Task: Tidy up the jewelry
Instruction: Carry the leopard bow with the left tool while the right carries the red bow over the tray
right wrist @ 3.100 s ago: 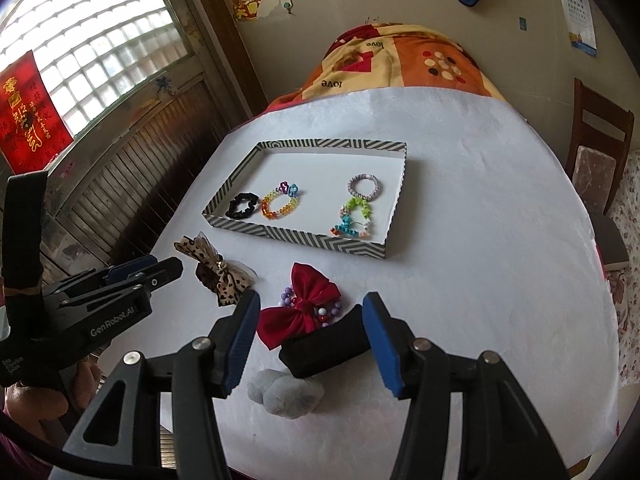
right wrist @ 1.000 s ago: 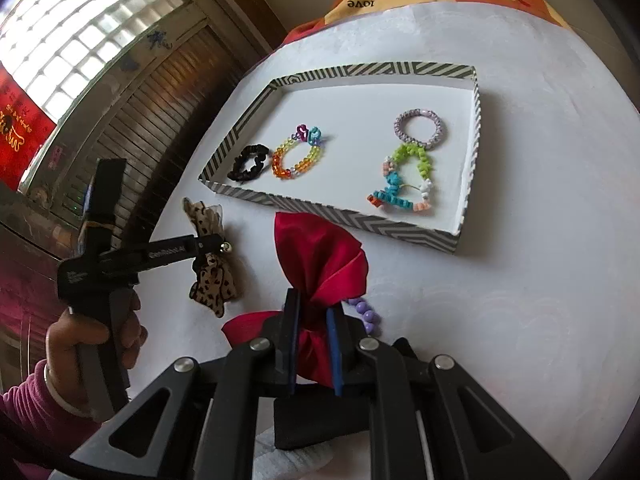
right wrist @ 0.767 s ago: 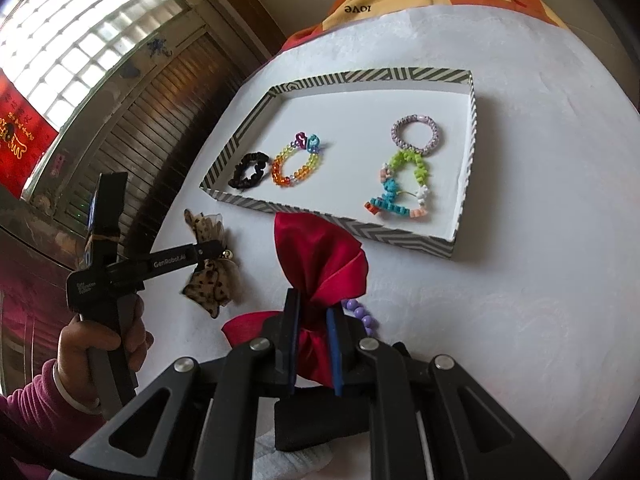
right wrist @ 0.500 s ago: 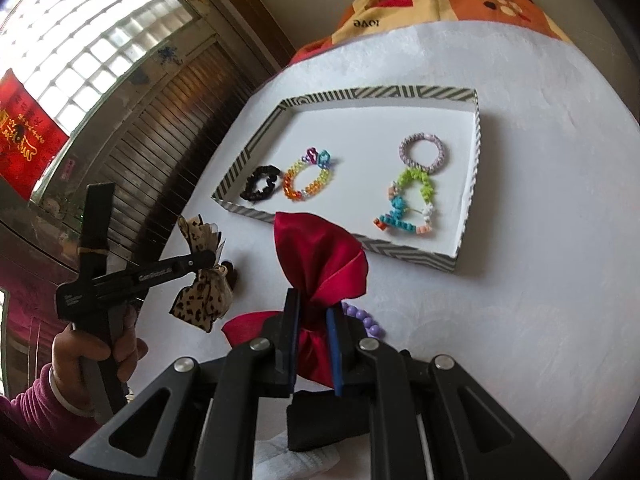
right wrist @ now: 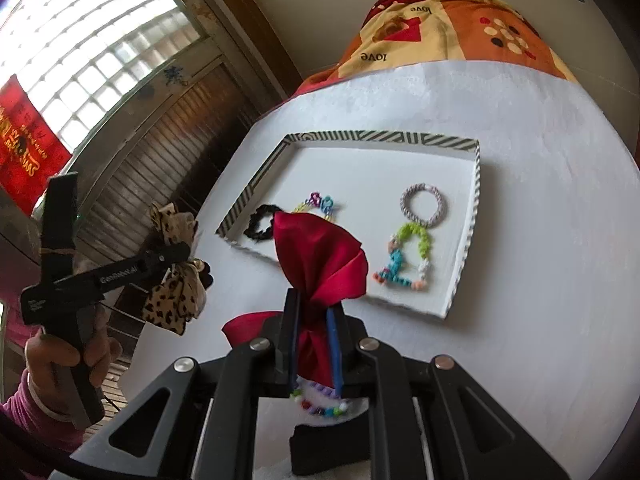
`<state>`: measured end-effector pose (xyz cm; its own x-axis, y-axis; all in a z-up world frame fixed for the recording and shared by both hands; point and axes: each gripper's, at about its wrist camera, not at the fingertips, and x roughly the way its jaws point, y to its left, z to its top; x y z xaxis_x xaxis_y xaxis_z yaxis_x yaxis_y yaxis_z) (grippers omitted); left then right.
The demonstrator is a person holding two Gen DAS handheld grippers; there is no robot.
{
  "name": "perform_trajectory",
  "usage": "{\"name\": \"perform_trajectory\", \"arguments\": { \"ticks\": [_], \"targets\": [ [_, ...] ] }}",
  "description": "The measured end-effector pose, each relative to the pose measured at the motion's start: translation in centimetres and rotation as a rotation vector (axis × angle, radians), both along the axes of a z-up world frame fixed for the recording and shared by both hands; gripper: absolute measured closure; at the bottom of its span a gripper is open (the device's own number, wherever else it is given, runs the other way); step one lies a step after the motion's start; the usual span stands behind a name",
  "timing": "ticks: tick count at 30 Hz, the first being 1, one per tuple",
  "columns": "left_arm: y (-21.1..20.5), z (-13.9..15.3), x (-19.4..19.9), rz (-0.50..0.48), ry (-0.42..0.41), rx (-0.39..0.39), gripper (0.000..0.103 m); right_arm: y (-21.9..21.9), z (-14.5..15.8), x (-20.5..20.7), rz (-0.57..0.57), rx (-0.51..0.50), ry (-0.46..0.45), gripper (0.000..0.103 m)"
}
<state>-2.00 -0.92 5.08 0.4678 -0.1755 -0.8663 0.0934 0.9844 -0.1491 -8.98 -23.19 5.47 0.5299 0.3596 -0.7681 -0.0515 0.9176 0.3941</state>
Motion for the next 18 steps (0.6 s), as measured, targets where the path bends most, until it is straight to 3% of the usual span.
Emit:
{"name": "perform_trajectory", "arguments": {
  "ticks": [18],
  "targets": [
    [-4.1,-1.7,11.3,-0.055,-0.024,0.12,0.095,-1.7,-2.9,8.6,-0.037,-0.023,0.077,0.09]
  ]
}}
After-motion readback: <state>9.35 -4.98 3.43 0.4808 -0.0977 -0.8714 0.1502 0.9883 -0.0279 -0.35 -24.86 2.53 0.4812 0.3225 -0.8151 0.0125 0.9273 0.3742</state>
